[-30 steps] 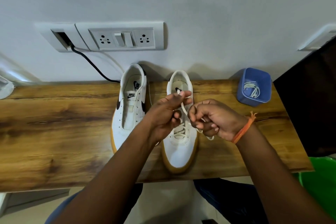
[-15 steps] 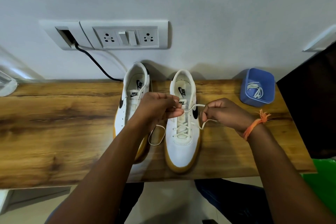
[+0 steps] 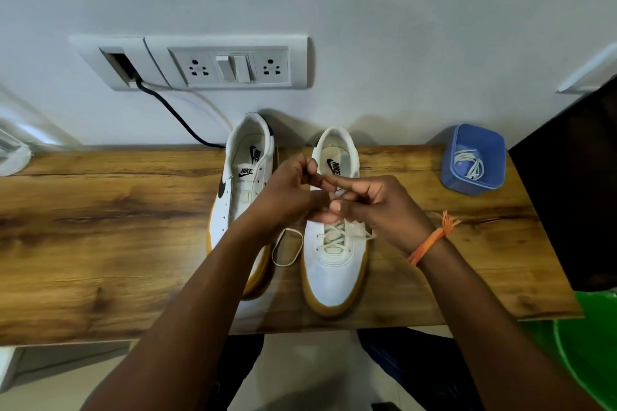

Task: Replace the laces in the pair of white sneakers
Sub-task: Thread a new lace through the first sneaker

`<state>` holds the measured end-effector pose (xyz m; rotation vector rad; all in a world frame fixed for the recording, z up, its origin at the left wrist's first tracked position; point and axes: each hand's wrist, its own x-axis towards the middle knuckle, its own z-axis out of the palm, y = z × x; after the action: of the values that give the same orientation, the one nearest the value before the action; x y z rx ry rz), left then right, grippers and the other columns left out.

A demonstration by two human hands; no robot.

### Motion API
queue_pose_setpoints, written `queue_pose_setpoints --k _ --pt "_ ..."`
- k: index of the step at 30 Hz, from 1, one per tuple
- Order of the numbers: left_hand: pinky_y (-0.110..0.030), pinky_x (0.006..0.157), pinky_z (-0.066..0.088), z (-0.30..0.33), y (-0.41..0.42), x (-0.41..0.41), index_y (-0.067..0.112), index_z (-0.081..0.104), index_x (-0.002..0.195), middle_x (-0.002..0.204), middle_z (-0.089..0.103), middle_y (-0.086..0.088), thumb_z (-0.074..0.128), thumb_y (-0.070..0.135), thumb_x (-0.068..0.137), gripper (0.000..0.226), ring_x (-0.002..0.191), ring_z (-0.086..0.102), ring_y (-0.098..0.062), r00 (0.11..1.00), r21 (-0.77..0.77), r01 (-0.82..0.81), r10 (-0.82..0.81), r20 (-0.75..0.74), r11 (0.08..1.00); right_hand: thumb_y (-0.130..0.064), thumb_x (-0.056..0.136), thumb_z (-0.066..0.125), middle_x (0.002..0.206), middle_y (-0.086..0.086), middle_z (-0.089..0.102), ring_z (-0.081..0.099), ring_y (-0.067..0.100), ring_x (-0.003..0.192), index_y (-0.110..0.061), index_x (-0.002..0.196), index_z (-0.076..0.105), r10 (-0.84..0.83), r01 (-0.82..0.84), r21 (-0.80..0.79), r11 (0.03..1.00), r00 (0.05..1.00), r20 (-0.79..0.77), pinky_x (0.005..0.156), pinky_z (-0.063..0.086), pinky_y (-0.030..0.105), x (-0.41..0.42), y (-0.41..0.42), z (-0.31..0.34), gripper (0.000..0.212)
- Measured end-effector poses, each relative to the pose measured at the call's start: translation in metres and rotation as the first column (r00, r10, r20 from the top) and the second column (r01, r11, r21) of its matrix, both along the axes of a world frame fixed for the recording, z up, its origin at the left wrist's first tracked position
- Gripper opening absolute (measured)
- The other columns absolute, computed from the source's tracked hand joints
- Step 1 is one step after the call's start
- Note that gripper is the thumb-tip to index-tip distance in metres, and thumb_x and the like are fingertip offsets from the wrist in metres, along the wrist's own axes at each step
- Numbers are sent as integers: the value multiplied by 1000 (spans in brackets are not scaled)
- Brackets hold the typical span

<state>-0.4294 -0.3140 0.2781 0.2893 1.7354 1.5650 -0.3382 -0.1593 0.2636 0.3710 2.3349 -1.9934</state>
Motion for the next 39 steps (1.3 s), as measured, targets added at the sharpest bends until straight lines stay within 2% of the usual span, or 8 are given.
queue_pose_setpoints --k 5,10,13,17,23,27,31,39 --pt "-29 50 58 -2 -10 -10 7 54 93 78 69 -13 65 -11 86 22 60 71 -26 993 -183 -55 35 -111 982 -10 84 73 93 -3 76 68 2 84 -14 98 77 -142 145 400 905 989 -35 81 56 21 1 8 -8 16" --pt "-19 53 50 -18 -18 -14 19 70 73 66 68 6 73 9 81 13 55 63 -5 865 -446 -243 -16 -502 861 -7 83 74 98 2 75 67 7 85 -11 109 74 -251 241 450 860 967 -38 77 50 9 1 -3 -15 26" --pt "-26 54 56 -24 -8 4 18 71 69 62 68 4 84 36 73 23 54 64 -5 854 -506 -119 -172 -492 854 -9 82 75 103 3 74 68 12 92 -12 109 74 -213 217 525 823 975 -69 85 53 23 1 -16 -18 27" --pt "-26 53 52 -34 2 18 17 69 67 60 64 4 87 46 65 35 55 62 -10 817 -585 -212 -186 -545 783 -13 85 71 94 0 74 67 19 88 -20 91 76 -115 170 700 693 985 -126 79 56 37 3 -28 -29 10" --pt "-38 61 63 -31 -1 13 -2 72 70 65 71 -17 80 2 74 10 57 71 -27 975 -411 -184 112 -192 893 -18 82 71 101 7 50 53 23 91 -14 85 67 -173 237 848 474 969 -175 72 51 36 4 -34 -30 7" --pt "-37 67 63 -29 -5 6 -2 68 74 75 70 -16 76 -10 77 11 69 72 -26 979 -383 -158 194 57 910 -17 81 71 101 8 50 51 24 91 -13 83 67 -210 227 848 479 968 -140 72 48 35 4 -39 -38 6" --pt "-30 61 62 -28 -3 5 -3 68 79 70 67 -11 73 -12 79 10 66 70 -22 974 -383 -150 204 103 911 -19 82 72 102 8 49 51 23 92 -15 81 68 -256 262 786 560 957 -136 74 49 33 2 -41 -45 5" --pt "-30 60 61 -34 -3 3 -5 70 80 74 70 -14 76 -8 78 7 67 72 -25 982 -407 -151 183 41 901 -19 78 76 99 8 50 53 26 91 -14 77 67 -270 249 827 505 955 -123 71 53 37 2 -46 -47 10"
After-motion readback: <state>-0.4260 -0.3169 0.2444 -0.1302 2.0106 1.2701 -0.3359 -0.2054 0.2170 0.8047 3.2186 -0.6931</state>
